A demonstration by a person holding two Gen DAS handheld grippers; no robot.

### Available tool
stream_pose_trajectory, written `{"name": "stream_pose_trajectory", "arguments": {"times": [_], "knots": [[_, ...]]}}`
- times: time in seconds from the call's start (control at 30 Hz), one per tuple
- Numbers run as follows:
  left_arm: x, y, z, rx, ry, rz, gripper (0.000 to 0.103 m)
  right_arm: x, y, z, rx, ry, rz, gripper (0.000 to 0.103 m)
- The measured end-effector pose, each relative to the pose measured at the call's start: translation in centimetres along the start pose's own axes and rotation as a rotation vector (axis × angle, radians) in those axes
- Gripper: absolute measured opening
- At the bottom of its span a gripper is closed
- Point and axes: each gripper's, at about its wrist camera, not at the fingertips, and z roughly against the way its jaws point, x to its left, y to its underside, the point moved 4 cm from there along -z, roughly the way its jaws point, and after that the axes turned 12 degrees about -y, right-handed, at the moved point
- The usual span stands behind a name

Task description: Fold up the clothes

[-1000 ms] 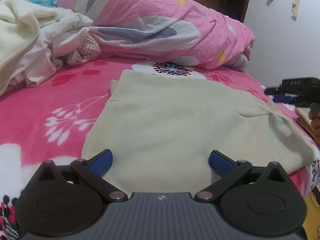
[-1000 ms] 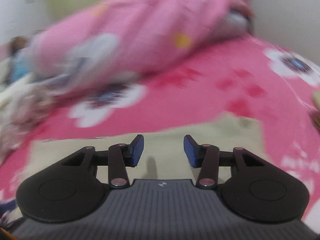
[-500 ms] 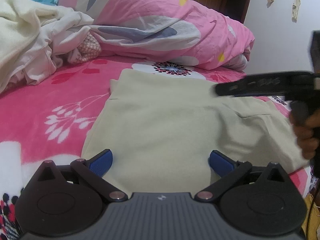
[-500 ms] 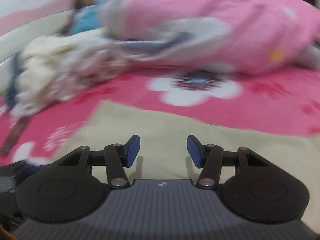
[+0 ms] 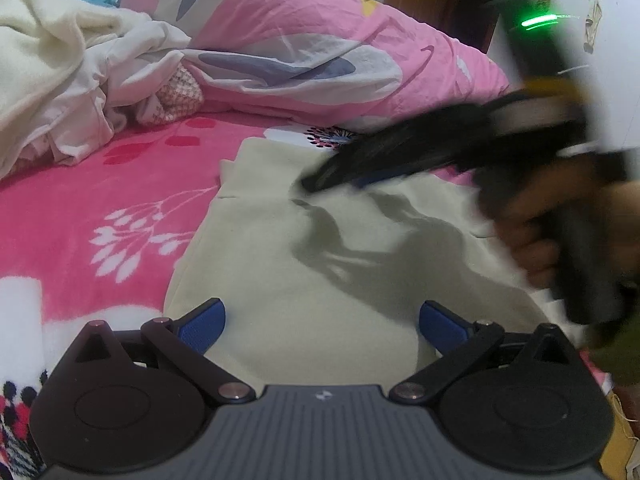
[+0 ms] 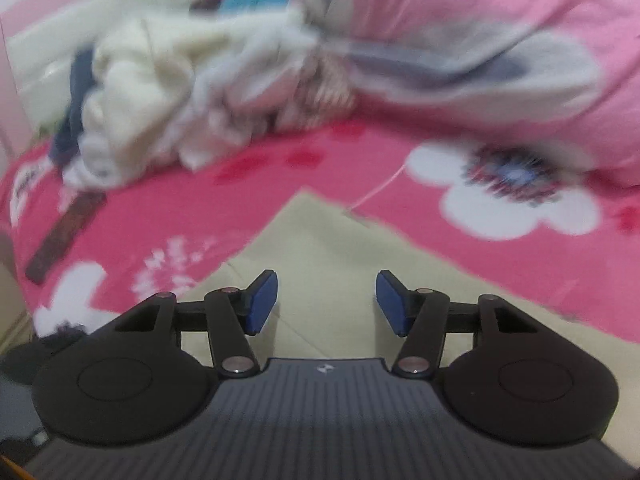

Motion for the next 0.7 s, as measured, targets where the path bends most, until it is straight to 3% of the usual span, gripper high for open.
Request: {"name": "stream_pose_trajectory", "arguments": {"times": [0.07,0.13,0.33,0.53,0.6,0.7], "knots": [[0.1,0.0,0.0,0.002,0.004,0.005,0.103,-0.4,0.3,-2.5,0.022,0.006,0.037,0.059],[0.1,-0.1,0.1,-0.001,0.008,0.007,0.103,-0.7,-0.3,-2.1,0.019,-0.011,0.005,0.058],[0.1,-0.1,0.1,-0.002,0.006,0.008,0.103,-0.2,1.2,5.9,-0.069,0.063,-0.012,0.058],[0.0,0.0,0.1,-0.004,0.003,0.008,0.103,0.3,7.4,14.5,-0.201,0.275,-0.134,0.065],[0.0,0.0,0.1,-0.005,0.003,0.007,0.103,0.2,9.9,15.4,-0.235,0.340,-0.184,0.070],[-0.1,0.1,0.1,-0.005,0.001,0.006,0.103,-0.6,13.5,13.5,-0.216,0.396,-0.222,0.082]]}}
